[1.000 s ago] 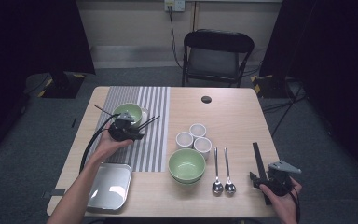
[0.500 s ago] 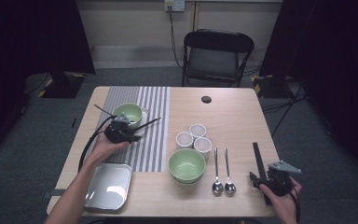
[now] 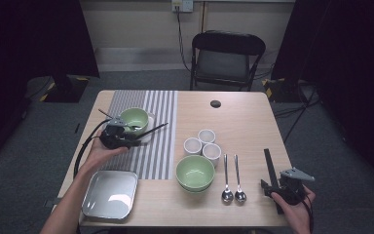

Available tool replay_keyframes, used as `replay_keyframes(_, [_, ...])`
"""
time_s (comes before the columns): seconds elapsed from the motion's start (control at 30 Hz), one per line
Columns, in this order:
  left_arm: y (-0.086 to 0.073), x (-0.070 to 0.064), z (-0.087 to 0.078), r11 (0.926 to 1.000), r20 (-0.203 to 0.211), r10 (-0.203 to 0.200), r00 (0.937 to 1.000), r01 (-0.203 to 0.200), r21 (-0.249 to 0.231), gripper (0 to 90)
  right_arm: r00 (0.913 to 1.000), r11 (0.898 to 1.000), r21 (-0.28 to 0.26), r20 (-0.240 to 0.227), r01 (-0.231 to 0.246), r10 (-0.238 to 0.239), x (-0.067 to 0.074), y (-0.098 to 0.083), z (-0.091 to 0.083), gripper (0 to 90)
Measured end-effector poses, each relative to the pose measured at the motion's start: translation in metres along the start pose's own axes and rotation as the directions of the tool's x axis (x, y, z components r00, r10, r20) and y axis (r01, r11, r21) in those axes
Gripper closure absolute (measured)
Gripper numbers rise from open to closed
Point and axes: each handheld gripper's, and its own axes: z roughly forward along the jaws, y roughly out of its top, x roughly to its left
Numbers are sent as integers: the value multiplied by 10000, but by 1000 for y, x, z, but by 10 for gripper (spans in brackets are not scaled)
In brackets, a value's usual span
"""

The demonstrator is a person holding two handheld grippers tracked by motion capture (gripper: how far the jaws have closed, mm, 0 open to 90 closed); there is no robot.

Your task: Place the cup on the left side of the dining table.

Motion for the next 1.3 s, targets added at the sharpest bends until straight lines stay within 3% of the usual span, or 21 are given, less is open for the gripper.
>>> replay_keyframes(0.33, [-23, 19, -16, 9980, -573, -573, 9967, 558, -286, 630, 10000, 10000, -1, 13, -6, 6, 0, 0, 0, 175])
replay_keyframes(0.57, [-27, 26, -15, 9980, -877, -604, 9943, 583, -261, 640, 10000, 10000, -2, 15, -6, 6, 0, 0, 0, 175])
replay_keyframes(0.9, [-38, 26, 2, 9978, -903, -660, 9937, 664, 19, 652, 10000, 10000, -3, 11, -7, 7, 0, 0, 0, 175])
replay_keyframes(1.3, [-36, 23, 4, 9991, -1089, -380, 9933, 396, 121, 667, 10000, 10000, -1, 12, -11, 11, 0, 0, 0, 175])
